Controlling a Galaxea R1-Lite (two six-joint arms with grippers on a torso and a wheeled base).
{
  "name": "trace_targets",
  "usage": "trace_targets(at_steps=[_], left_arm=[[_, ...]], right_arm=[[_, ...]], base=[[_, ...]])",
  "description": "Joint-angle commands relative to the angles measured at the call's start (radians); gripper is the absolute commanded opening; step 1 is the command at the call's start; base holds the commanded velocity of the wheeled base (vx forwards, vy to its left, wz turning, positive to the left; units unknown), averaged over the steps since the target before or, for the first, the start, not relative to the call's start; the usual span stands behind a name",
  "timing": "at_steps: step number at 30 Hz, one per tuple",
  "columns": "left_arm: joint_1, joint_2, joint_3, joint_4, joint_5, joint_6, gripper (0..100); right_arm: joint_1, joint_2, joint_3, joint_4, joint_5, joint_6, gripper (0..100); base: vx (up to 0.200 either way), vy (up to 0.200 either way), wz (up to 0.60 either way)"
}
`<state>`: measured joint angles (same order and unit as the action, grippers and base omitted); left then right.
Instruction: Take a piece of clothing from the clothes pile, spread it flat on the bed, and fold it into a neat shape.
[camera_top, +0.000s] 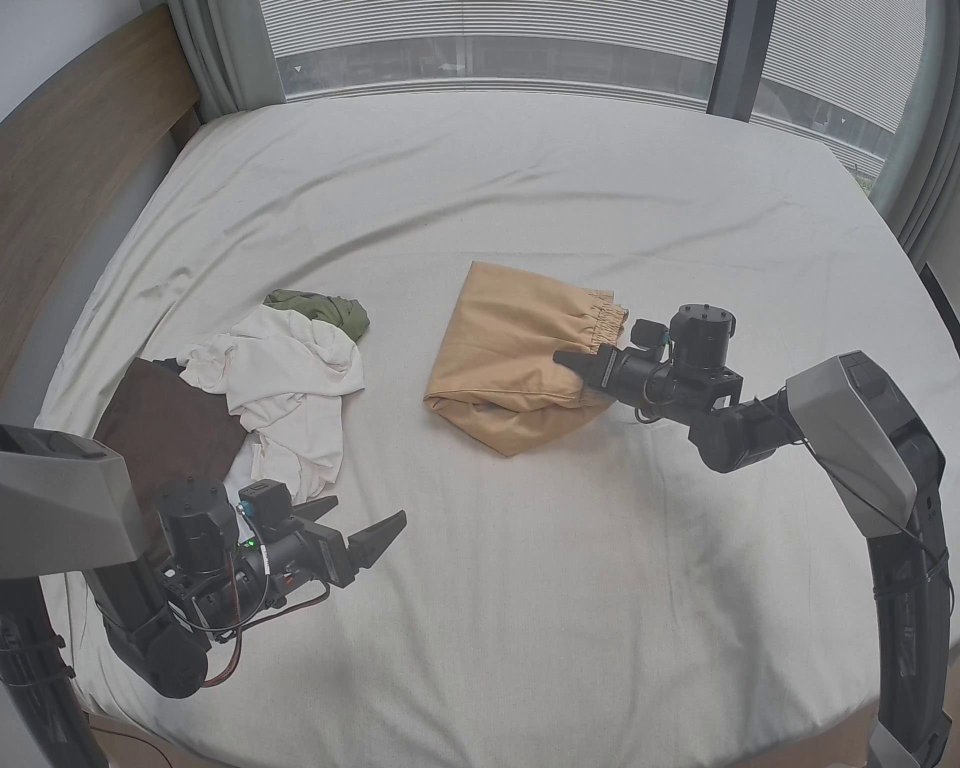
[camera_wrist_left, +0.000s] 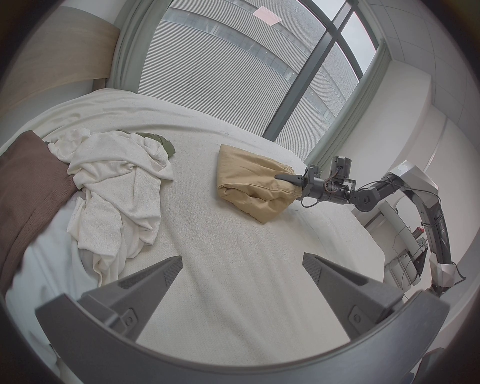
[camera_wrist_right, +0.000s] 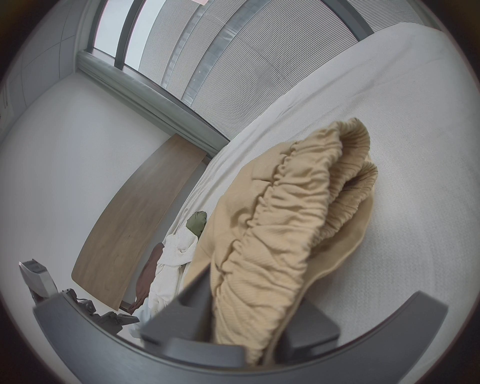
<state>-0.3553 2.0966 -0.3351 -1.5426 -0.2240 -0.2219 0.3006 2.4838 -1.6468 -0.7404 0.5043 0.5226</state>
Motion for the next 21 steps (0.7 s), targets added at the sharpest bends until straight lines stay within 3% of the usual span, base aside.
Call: trace_targets(at_steps=[1,11,17,21], left_arm=[[0.001,0.003,-0.001,-0.001,-0.001,-0.001,100],[0.004,0.008,-0.005,-0.001,-0.003,-0.001,100],[0.019,0.005,-0.01,-0.002,-0.005,-0.001,100],[0.022,-0.018,-0.009,-0.002,-0.024,-0.002,100]], right_arm=[[-0.003,-0.006,0.024,-0.016,-0.001,-0.006,100],[-0.02,-0.071,0.131,-0.025,-0.046,-0.085,100],[-0.028,-0.273,0.409,-0.037,-0.073,-0.17,100],[-0.023,-0.398,0.59,-0.128,-0.095,-0.217,100]], base=[[0.0,0.0,0.0],[0.0,0.0,0.0],[0.0,0.0,0.0],[0.0,0.0,0.0]])
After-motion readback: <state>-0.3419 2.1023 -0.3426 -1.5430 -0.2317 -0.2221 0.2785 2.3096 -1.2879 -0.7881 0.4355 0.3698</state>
